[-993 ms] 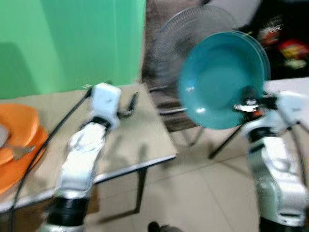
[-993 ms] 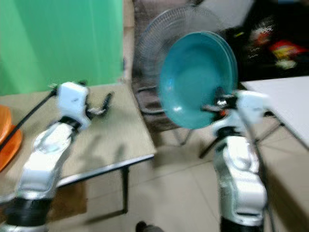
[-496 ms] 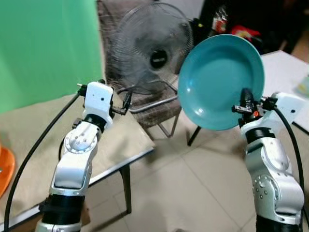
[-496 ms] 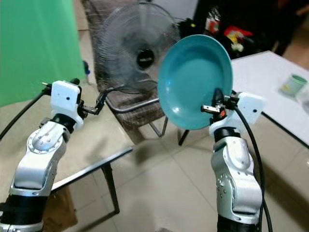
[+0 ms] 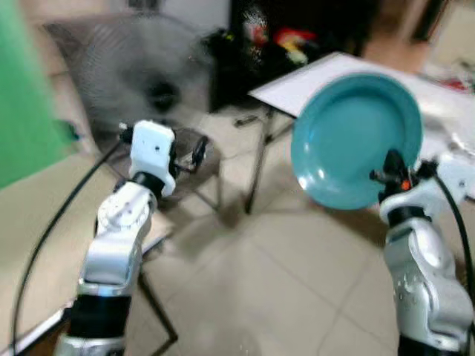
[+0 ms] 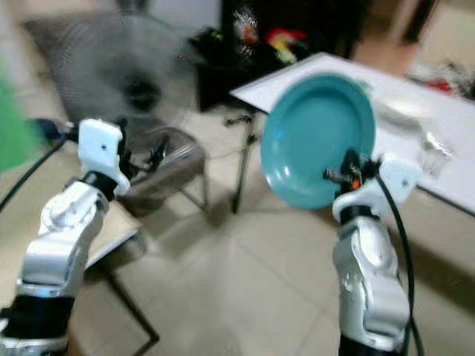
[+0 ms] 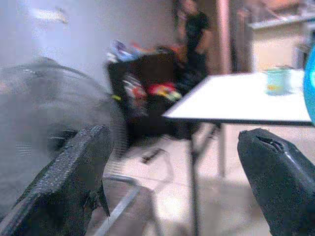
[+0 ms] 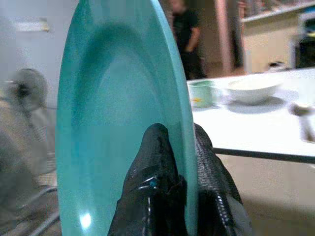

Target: Setting the table

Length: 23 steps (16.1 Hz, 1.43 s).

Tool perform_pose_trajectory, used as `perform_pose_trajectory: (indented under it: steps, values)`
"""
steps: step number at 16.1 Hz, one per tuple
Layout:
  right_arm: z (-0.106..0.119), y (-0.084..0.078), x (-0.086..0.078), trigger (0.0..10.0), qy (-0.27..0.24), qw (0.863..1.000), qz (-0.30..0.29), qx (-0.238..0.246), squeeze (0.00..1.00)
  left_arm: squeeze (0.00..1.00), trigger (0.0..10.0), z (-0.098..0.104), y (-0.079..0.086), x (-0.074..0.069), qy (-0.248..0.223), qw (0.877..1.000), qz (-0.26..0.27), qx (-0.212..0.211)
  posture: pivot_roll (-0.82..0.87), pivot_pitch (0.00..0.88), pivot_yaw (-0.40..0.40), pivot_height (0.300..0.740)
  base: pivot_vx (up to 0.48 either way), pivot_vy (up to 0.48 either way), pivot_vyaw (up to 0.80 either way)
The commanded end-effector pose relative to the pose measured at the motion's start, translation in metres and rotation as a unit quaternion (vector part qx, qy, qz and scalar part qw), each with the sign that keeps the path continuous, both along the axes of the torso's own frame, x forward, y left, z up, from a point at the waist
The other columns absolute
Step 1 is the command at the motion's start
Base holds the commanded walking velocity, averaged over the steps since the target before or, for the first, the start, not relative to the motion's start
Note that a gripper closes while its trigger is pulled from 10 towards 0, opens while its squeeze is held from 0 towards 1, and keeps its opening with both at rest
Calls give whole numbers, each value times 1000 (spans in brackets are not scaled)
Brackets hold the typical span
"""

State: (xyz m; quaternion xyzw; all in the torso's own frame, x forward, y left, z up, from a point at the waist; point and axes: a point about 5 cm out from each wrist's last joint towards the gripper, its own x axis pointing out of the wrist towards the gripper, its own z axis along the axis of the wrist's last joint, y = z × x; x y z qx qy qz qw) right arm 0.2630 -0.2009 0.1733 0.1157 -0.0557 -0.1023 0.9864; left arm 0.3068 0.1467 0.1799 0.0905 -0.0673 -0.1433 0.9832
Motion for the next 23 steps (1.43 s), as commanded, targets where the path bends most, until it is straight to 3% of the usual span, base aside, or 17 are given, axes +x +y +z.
perform_pose_trajectory:
  steps: [1,10,19,23]
  values:
    - [2,2,1,10000,2,1000,7,1,0,0,10000,2,-1,2,0,1000,0,1,56,0,-24,740,394,0,-800]
    - [-8,14,11,10000,39,996,72,31,0,0,10000,-10,8,-2,17,1000,17,4,62,0,-47,740,430,0,0]
    - [-15,15,17,10000,54,994,80,51,0,0,10000,-11,6,-6,14,1000,5,15,83,0,-71,740,421,0,0]
    - [-17,16,16,10000,62,993,85,62,0,0,10000,-12,5,-7,15,1000,-1,16,82,0,-68,740,416,0,-800]
